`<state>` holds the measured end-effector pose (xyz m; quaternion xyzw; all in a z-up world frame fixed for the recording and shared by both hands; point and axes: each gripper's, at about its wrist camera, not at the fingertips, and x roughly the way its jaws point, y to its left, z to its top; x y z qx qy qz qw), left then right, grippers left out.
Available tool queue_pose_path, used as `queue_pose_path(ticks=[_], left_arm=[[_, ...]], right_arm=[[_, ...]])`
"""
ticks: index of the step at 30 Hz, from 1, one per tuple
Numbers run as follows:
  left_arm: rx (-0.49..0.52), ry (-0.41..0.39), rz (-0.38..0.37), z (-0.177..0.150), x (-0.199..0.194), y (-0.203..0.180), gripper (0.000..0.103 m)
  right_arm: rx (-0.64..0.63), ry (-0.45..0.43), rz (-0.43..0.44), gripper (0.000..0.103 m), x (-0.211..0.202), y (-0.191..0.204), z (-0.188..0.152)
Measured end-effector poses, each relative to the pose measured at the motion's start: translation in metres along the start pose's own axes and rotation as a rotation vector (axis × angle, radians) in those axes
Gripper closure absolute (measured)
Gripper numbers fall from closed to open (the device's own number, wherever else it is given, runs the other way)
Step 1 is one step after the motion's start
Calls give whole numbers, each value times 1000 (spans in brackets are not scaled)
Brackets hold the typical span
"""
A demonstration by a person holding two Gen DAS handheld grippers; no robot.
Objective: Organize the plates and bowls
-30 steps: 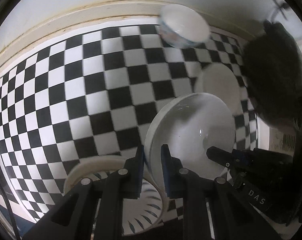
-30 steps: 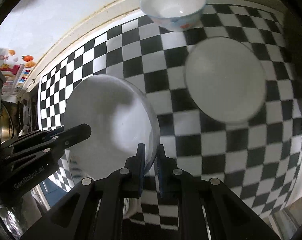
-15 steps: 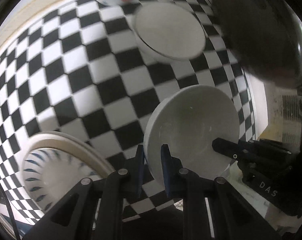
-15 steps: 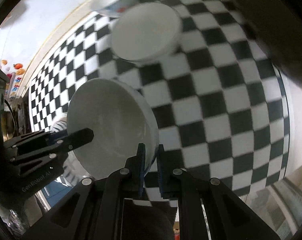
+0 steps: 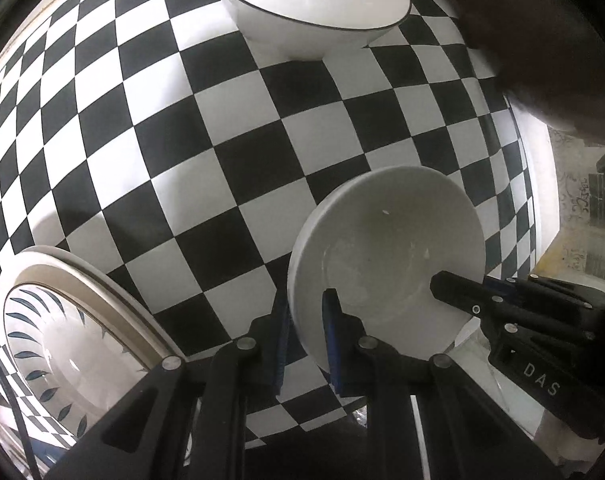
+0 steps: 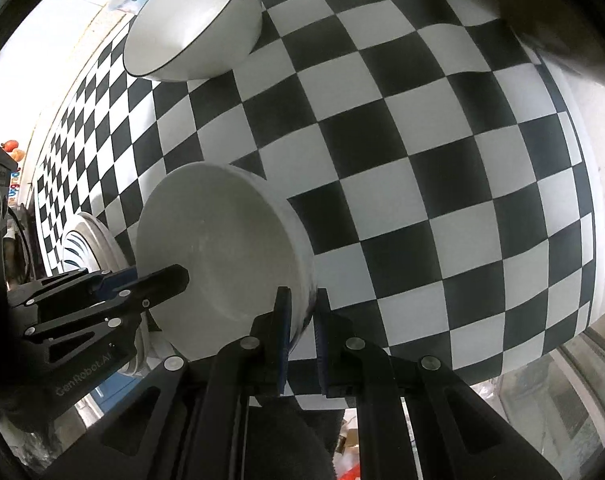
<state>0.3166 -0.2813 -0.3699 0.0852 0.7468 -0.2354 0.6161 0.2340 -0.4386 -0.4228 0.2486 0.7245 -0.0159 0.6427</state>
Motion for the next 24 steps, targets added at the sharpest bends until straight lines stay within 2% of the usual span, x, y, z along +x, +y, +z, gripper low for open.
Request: queue_pose_path(ticks=[18, 24], left_arm=[[-19, -17, -6, -5, -4, 0, 89], [-33, -77, -15, -14, -39, 8, 88]], right_arm=[[-46, 12, -69, 91, 9, 25, 4], [-58, 13, -67, 90, -1, 28, 4]])
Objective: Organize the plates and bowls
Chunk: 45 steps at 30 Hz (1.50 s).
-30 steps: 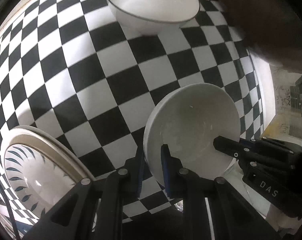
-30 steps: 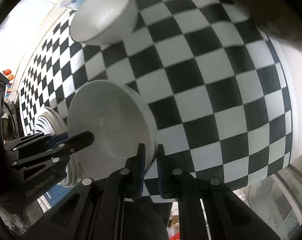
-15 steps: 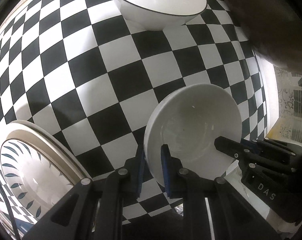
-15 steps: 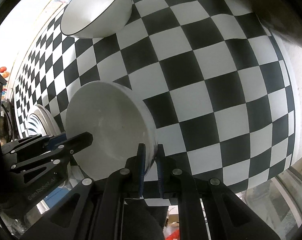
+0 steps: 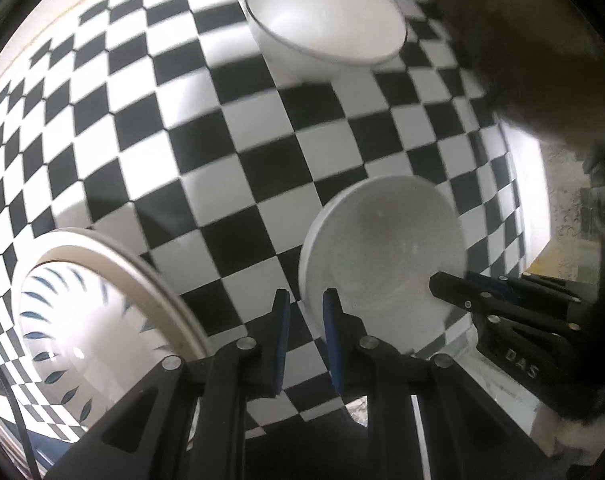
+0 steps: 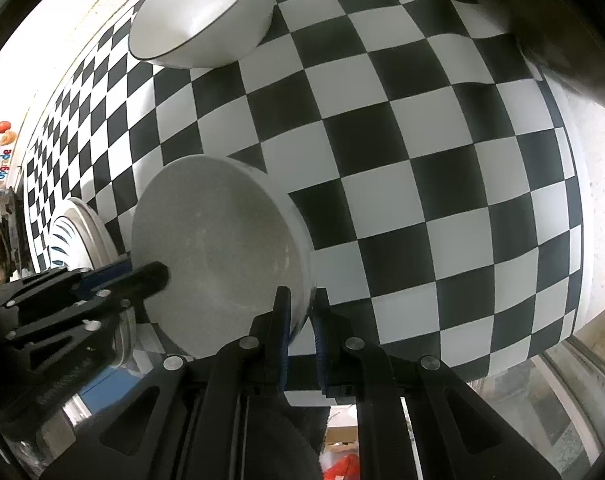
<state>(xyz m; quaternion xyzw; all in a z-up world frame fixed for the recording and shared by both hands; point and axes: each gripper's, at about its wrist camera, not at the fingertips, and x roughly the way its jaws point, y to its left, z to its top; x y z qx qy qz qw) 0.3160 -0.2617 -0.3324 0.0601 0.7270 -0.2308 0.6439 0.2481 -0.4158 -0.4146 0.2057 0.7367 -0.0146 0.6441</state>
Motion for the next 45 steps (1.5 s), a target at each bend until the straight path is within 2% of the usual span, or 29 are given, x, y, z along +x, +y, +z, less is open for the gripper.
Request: queue_pose_path(ticks=[4, 5, 7, 8, 13, 19, 22, 26, 29, 30, 31, 39, 45], left_arm=[[-31, -106, 25, 4, -37, 10, 83], [-42, -130, 27, 7, -44, 13, 83], [-67, -151, 11, 20, -54, 20, 83], [-85, -150, -4, 28, -56, 25, 83], [-138, -139, -45, 73, -54, 38, 83], [-165, -65, -92, 131, -33, 45, 83], [-175, -25, -92, 154, -17, 49, 83], [-173, 31, -93, 173, 8, 52, 83], [-166, 39, -103, 178, 19, 53, 84], [-161, 36, -105, 178, 21, 52, 84], [-157, 33, -111, 177, 21, 51, 86], [-112, 14, -64, 166, 16, 41, 86], [-54, -44, -13, 155, -5, 29, 86]], right_arm=[[-46, -22, -34, 88, -21, 8, -3], [-53, -23, -41, 85, -26, 9, -1], [-52, -45, -32, 68, -39, 11, 4], [-48, -65, -13, 65, -48, 11, 10], [-42, -138, -5, 63, -73, 16, 47], [-31, -184, -20, 63, -74, 22, 118], [-26, -169, -23, 63, -62, 24, 155], [-4, -117, -19, 63, -38, 21, 182], [16, -94, -19, 69, -24, 16, 192], [22, -85, -16, 84, -20, 14, 191], [35, -75, 3, 94, -16, 11, 193], [41, -65, 13, 96, -17, 9, 186], [19, -74, 30, 96, -30, 15, 175]])
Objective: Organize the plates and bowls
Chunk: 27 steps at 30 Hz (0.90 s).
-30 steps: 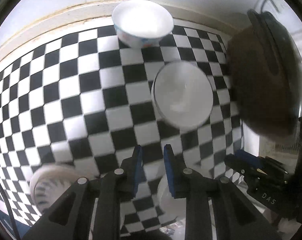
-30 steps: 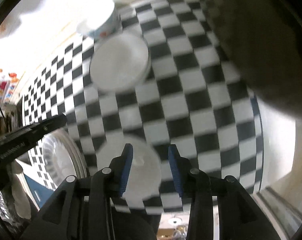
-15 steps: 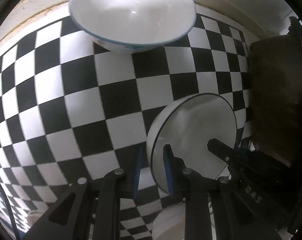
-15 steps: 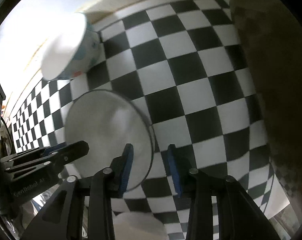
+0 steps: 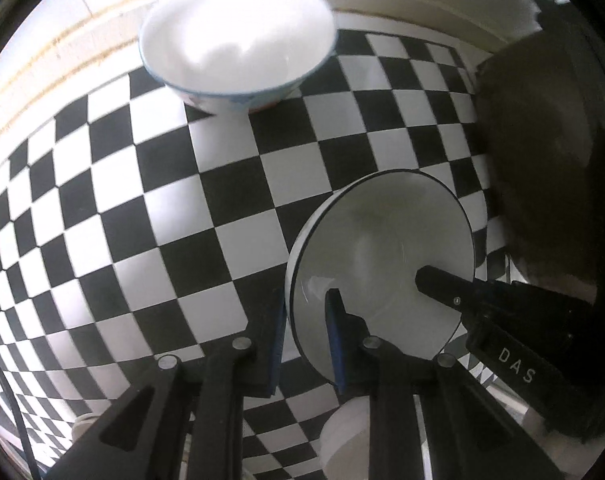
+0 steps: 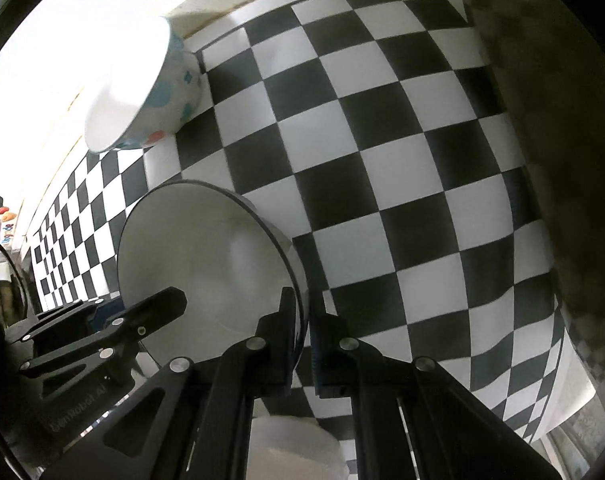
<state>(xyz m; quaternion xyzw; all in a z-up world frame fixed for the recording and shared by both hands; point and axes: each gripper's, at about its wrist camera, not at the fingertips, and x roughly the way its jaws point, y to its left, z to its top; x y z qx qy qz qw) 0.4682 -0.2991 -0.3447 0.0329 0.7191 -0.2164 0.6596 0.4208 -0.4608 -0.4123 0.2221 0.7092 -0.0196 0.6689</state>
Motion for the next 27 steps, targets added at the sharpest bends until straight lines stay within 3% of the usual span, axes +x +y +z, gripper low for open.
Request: queue_pose_path(ticks=[9, 17, 27], left_arm=[[46, -53, -8, -29, -38, -12, 86], [101, -77, -23, -69, -69, -26, 86], [153, -22, -37, -120, -58, -40, 86]], right_arm=[[-21, -46, 19, 95, -38, 4, -28], [-16, -78, 41, 95, -74, -4, -76], [5, -73, 46, 95, -82, -18, -137]])
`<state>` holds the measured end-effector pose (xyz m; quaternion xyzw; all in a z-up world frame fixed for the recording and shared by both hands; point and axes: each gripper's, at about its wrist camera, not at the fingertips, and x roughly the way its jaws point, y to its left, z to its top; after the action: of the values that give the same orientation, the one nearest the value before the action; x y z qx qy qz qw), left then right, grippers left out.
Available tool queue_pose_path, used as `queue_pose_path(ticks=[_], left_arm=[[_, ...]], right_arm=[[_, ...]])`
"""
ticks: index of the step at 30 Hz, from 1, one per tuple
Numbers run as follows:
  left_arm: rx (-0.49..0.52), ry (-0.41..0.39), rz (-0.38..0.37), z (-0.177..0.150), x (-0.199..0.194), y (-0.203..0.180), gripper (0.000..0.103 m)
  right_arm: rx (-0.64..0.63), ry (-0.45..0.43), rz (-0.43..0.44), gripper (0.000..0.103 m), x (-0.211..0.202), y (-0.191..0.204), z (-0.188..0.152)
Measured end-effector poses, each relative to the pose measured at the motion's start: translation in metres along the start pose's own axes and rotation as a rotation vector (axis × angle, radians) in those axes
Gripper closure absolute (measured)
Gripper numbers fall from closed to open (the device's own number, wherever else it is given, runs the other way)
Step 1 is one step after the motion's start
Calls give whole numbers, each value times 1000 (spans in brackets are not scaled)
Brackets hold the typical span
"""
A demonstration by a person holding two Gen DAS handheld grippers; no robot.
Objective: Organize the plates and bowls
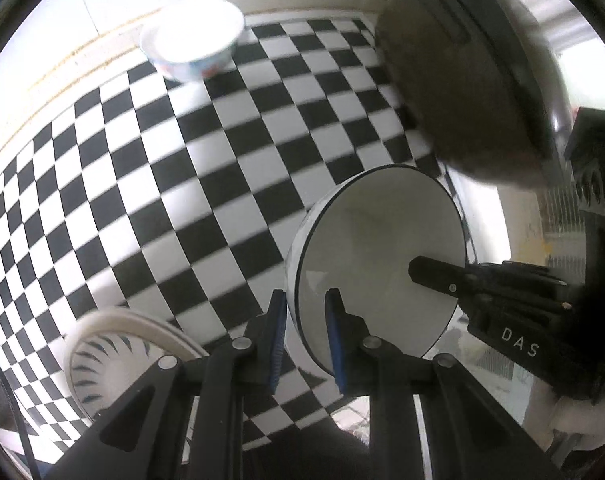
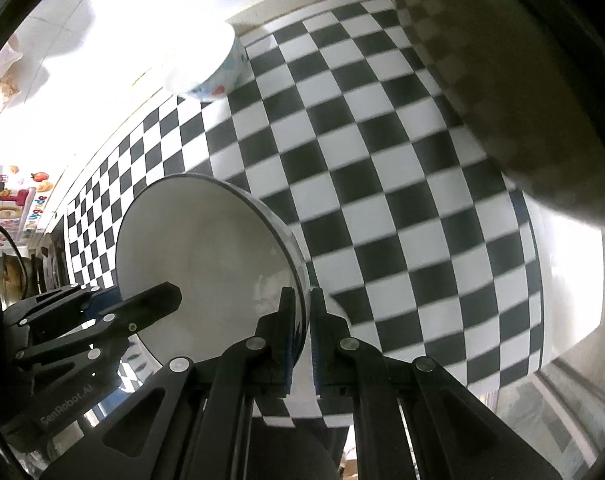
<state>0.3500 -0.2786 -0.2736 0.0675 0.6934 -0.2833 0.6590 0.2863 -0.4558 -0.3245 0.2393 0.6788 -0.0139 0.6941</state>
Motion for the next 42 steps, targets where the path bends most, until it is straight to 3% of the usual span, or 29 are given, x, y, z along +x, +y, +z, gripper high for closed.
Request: queue_pose_path(ticks=[8, 20, 42], left_arm=[[22, 86, 22, -24, 40, -6, 86], [62, 136, 68, -33, 67, -15, 86], [59, 125, 113, -33, 70, -14, 86]], right_arm=[[31, 62, -14, 95, 33, -16, -32], [51, 100, -23, 95, 59, -33, -49], [16, 129, -43, 90, 61, -26, -44]])
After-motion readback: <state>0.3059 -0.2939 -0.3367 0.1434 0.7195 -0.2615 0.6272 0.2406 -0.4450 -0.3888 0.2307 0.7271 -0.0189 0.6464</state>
